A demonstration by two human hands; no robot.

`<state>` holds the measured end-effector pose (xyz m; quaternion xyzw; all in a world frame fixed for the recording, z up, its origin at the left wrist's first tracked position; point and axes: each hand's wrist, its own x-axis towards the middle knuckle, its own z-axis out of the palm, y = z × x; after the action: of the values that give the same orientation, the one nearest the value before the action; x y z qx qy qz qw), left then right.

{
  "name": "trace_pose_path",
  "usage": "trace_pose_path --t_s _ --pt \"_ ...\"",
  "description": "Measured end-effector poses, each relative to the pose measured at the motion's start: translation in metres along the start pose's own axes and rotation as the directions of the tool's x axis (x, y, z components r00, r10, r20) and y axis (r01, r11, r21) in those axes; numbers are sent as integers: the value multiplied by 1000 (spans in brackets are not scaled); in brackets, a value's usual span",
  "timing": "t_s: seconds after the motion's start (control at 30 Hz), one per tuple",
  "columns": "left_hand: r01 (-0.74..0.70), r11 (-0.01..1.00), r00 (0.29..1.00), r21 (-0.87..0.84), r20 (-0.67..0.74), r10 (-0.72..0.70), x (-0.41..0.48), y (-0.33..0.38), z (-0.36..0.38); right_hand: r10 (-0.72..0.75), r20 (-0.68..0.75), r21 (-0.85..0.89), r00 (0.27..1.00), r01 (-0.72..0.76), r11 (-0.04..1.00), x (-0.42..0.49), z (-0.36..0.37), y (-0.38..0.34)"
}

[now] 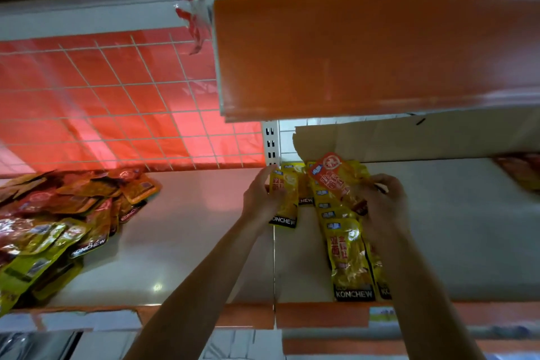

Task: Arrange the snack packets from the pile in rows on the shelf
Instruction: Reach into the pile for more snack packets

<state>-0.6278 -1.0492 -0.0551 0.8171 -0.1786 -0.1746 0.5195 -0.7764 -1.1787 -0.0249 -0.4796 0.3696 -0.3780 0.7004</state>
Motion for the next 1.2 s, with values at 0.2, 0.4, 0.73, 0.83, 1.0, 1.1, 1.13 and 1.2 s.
trace_pose_path --t_s 0.2,0.4,0.73,0.83,1.0,1.1,1.13,1.2 --pt "-47 978 996 202 -66 62 11 7 23 27 -65 -43 998 -30 999 11 -22 0" --pt "-61 967 994 246 -71 80 17 6 30 50 -87 12 995 -49 999 18 -38 -5" --pt "-78 867 994 492 -31 107 25 2 33 57 -12 6 998 -57 998 19 -44 -3" --pt "-64 853 994 518 -41 99 25 1 34 37 3 -6 999 -37 999 17 -45 -1" --pt "-107 833 982 543 -75 175 20 2 33 44 -13 12 999 -44 999 17 -46 4" --pt "-191 816 950 545 -108 294 14 9 37 37 -31 12 999 -37 999 17 -48 5" --pt "-217 812 940 542 -110 324 11 13 40 39 -33 18 999 -38 999 16 -49 5" --pt "-276 790 920 548 -88 383 3 24 48 44 -29 30 999 -43 999 16 -51 5"
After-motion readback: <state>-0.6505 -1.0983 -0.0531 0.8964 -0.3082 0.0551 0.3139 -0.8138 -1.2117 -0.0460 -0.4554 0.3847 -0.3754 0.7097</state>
